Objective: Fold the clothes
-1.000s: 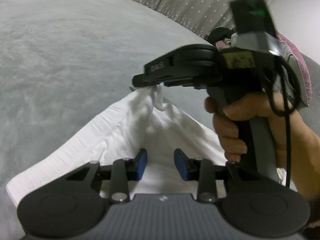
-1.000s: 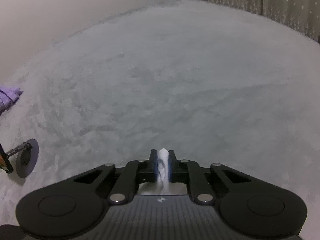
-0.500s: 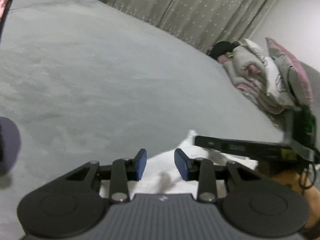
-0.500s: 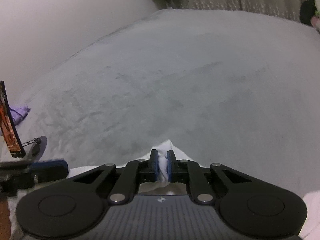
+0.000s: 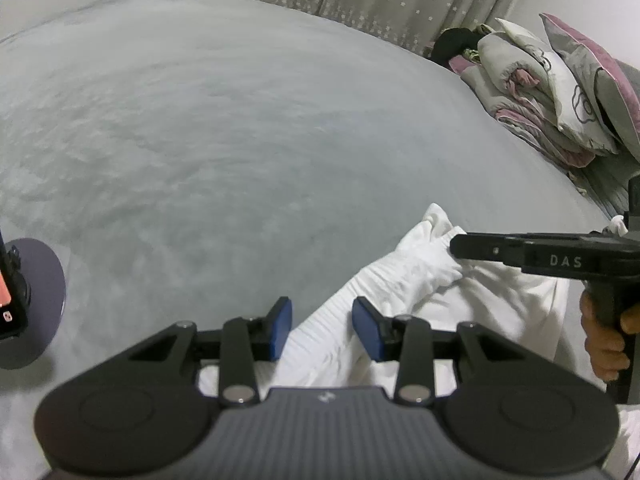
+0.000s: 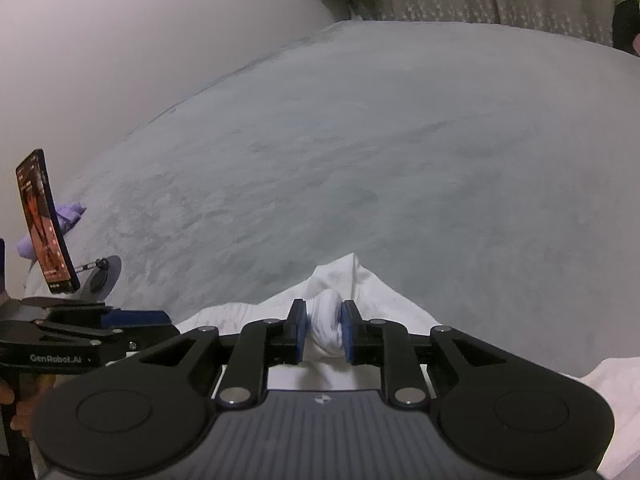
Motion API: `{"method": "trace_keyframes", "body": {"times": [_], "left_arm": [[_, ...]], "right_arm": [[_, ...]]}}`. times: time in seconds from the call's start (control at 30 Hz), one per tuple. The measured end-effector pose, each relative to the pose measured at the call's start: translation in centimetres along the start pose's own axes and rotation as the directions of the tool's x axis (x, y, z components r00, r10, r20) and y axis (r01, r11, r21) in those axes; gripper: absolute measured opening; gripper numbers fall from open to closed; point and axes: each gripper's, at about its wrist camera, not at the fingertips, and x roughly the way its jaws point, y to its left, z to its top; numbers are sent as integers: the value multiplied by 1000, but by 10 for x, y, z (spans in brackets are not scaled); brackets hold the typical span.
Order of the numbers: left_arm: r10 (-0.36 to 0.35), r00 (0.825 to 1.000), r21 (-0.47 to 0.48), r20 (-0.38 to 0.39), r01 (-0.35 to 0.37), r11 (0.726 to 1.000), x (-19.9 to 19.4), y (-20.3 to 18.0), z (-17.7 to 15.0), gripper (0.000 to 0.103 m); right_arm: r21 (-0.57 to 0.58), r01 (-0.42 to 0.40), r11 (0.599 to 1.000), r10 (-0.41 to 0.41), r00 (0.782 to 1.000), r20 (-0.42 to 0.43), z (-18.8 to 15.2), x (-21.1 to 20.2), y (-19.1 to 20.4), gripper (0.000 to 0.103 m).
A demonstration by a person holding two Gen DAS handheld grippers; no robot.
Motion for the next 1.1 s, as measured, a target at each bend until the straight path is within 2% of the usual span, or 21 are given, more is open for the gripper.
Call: {"method": "trace_keyframes", "body": {"times": [0.1,0.13,0.23,0.33,0.5,0.6,0.9,1.0,1.1], "left_arm": [[-2,1000,17,-14,2,1000,-4,-4,-1,28],[-3,1000,20,-19,3,1000,-5,-4,-2,22],[-10,1000,9,-19,10,1000,-8,-3,-3,15],[25,1000,-8,15,-25,1000,-14,-3,-3,10],[138,985,-46,99,-134,990,-26,1,-4,9],[173,978,-66,113,-166,984,-28,7,-3,9],[272,947,-76,171,-263,962,-35,10,2,9],[302,938,-78,170,-293,953,-33,7,3,9],[309,943,-70,127,-302,951,-24,6,3,9]], "right_arm": [[-29,26,999,-25,999,20,2,2,6,12],[-38,33,999,-32,999,36,5,2,9,10],[-71,54,996,-48,995,85,18,3,22,10],[-131,63,989,-48,992,119,34,12,39,9],[-230,75,970,-43,989,141,58,42,70,9],[-258,67,964,-32,990,136,67,66,83,8],[-244,53,968,-25,993,114,81,112,94,8],[-235,39,971,-13,994,109,85,121,95,8],[-249,49,967,-29,996,82,82,133,97,8]]}}
